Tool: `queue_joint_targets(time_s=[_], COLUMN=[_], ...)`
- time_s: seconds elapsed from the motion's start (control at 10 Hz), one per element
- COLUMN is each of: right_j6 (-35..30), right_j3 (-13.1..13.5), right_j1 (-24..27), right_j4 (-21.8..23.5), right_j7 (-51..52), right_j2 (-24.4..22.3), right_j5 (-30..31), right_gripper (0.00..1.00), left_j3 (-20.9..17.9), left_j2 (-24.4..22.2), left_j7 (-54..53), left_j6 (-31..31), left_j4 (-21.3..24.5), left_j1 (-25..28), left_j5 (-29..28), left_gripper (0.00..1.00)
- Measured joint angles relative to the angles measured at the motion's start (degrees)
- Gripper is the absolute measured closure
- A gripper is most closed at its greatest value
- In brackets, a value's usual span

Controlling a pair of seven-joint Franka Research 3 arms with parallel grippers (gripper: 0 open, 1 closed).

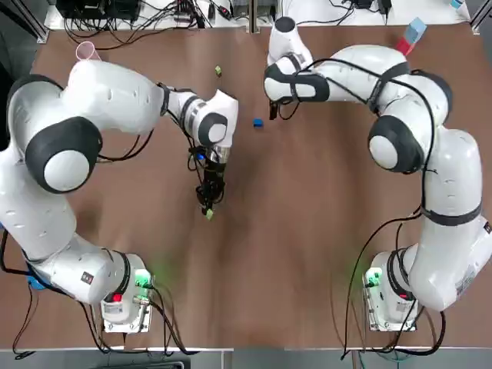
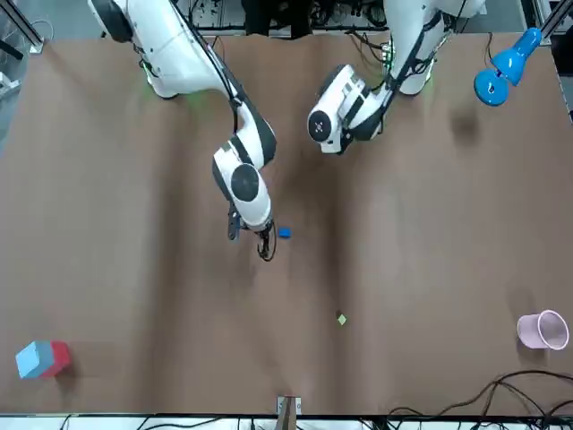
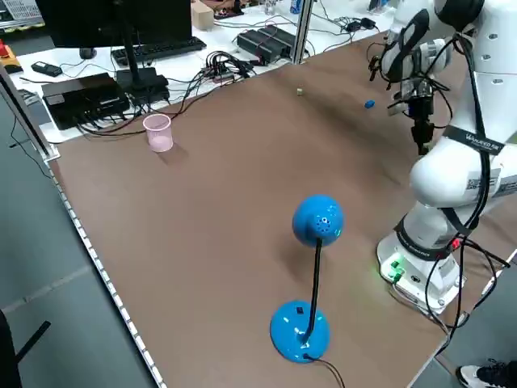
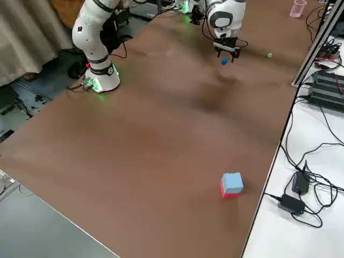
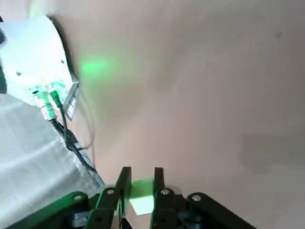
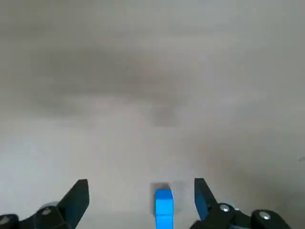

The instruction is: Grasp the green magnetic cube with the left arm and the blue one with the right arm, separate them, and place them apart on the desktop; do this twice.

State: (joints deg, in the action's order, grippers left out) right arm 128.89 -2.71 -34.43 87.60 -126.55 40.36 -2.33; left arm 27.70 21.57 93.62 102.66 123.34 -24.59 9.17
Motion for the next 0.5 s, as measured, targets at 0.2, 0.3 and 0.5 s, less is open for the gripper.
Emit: queue_joint_targets(time_s=[0.2,0.3,0.5], right_j6=[0.0,0.0,0.1], right_j3=[0.0,0.0,0.1], right_j1=[1.6,2.3,4.0], right_j4=[4.8,6.3,8.3], right_j7=[1.2,1.7,3.7], right_j2=[-4.0,-5.2,-6.6], right_j5=[0.0,0.0,0.0], right_gripper=[0.02,0.02,0.03], left_j3=[0.6,0.7,0.7], left_j2=[-0.1,0.0,0.6], left_j7=[1.1,1.1,1.7], left_j6=[0.0,0.0,0.0], left_j4=[0.0,0.0,0.2], left_j1=[-0.5,-1.2,-4.7], left_j5=[0.0,0.0,-1.4], left_gripper=[0.77,0.76,0.47])
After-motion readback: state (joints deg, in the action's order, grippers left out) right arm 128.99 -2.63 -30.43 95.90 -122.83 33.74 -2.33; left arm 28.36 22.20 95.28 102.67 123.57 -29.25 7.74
